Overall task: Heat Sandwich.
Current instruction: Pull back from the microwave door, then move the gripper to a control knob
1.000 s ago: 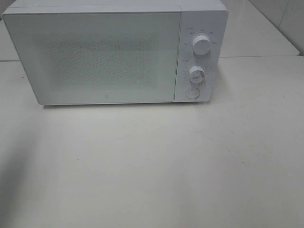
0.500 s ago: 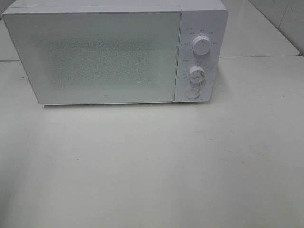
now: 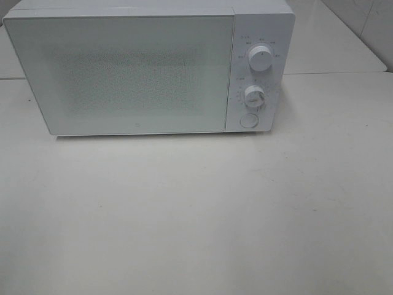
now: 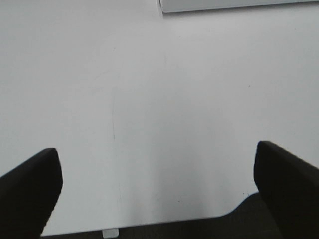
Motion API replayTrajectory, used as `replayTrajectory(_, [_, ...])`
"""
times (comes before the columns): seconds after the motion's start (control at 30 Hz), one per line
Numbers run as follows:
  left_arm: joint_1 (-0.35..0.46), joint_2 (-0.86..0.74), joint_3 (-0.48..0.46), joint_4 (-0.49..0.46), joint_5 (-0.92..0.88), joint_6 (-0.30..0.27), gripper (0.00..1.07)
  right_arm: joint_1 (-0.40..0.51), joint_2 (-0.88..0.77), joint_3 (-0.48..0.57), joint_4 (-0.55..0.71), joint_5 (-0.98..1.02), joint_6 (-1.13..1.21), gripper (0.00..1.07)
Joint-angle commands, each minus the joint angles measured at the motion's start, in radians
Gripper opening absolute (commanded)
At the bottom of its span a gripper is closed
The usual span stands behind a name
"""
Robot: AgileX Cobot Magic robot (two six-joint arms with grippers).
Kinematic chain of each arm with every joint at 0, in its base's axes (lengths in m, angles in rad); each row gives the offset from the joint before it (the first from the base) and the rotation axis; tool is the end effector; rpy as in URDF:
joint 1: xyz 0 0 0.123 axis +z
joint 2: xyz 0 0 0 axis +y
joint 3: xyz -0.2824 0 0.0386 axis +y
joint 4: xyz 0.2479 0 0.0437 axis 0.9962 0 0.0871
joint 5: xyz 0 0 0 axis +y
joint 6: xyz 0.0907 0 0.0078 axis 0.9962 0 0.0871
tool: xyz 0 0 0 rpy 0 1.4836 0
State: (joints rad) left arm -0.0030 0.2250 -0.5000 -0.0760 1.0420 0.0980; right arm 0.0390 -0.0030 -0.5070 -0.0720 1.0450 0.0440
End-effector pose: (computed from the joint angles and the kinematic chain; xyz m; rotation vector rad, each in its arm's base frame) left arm 0.0307 -0.0061 0.2759 0.1056 2.2455 -0.0433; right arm -0.0054 -0.0059 0.2805 0.0081 2.0167 -0.0330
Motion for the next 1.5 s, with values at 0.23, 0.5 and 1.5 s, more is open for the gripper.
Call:
replayTrajectory(0.23, [0.002, -0.203, 0.004, -0.022, -0.005, -0.002, 0.99, -0.006, -0.029, 0.001, 0.001, -0.01, -0.002, 0.73])
replayTrajectory(0.5, [0.002, -0.256, 0.004, -0.029, -0.006, -0.006, 0.99, -0.006, -0.019, 0.001, 0.002, -0.01, -0.002, 0.73])
replayTrajectory(1.5, [0.002, -0.255, 0.004, -0.027, -0.006, -0.005, 0.99, -0.006, -0.019, 0.001, 0.002, -0.01, -0.002, 0.73])
